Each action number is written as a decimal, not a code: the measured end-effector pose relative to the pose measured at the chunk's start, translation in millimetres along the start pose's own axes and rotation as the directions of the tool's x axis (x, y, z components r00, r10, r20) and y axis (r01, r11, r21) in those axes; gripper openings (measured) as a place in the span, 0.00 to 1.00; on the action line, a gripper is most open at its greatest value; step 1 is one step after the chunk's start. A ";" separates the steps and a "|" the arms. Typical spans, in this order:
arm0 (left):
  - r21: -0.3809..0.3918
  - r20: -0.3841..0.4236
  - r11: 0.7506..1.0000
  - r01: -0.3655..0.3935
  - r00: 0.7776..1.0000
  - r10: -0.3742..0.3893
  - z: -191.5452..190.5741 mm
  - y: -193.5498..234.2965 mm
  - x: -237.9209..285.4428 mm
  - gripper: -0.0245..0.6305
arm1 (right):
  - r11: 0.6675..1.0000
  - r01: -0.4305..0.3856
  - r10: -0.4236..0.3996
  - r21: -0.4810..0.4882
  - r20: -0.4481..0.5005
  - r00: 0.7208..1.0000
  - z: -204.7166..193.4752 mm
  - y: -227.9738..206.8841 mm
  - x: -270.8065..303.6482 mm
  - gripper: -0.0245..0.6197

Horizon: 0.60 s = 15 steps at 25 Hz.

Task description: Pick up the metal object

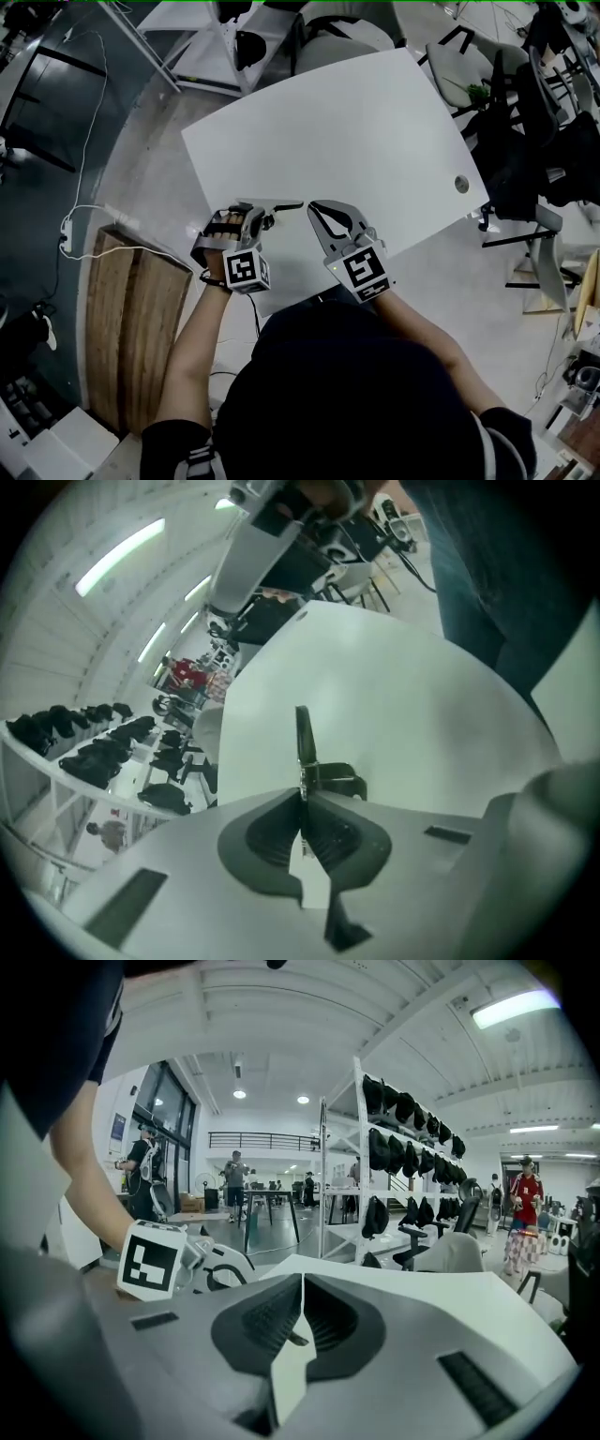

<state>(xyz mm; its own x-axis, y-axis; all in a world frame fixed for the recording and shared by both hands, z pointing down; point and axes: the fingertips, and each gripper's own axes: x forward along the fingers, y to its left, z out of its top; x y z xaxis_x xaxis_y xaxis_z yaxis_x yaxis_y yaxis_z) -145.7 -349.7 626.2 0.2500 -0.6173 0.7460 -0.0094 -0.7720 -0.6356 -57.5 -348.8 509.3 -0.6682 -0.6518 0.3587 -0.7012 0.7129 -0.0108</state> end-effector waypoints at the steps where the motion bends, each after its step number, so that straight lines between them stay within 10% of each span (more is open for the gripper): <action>1: -0.047 0.014 0.999 -0.022 1.000 0.022 2.6 6.1 -5.8 0.07 | 1.000 0.001 -0.001 -0.003 0.006 1.000 2.3 0.2 -0.5 0.08; 8: -0.357 0.067 0.917 -0.176 0.975 0.213 15.7 53.6 -48.9 0.07 | 0.999 0.028 -0.026 -0.028 0.053 0.998 19.6 -5.9 -5.1 0.08; 15: -0.668 0.072 0.691 -0.278 0.900 0.431 19.2 102.7 -101.8 0.07 | 0.995 0.089 -0.083 -0.038 0.146 0.986 51.8 -19.7 -10.6 0.08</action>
<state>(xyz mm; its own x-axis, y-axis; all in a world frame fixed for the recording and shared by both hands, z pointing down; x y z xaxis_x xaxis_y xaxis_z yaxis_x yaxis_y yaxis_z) -153.5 -363.2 481.1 0.2904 -0.8770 0.3829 -0.7225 -0.4633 -0.5132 -49.5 -369.3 457.4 -0.6370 -0.7392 0.2186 -0.7480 0.6613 0.0567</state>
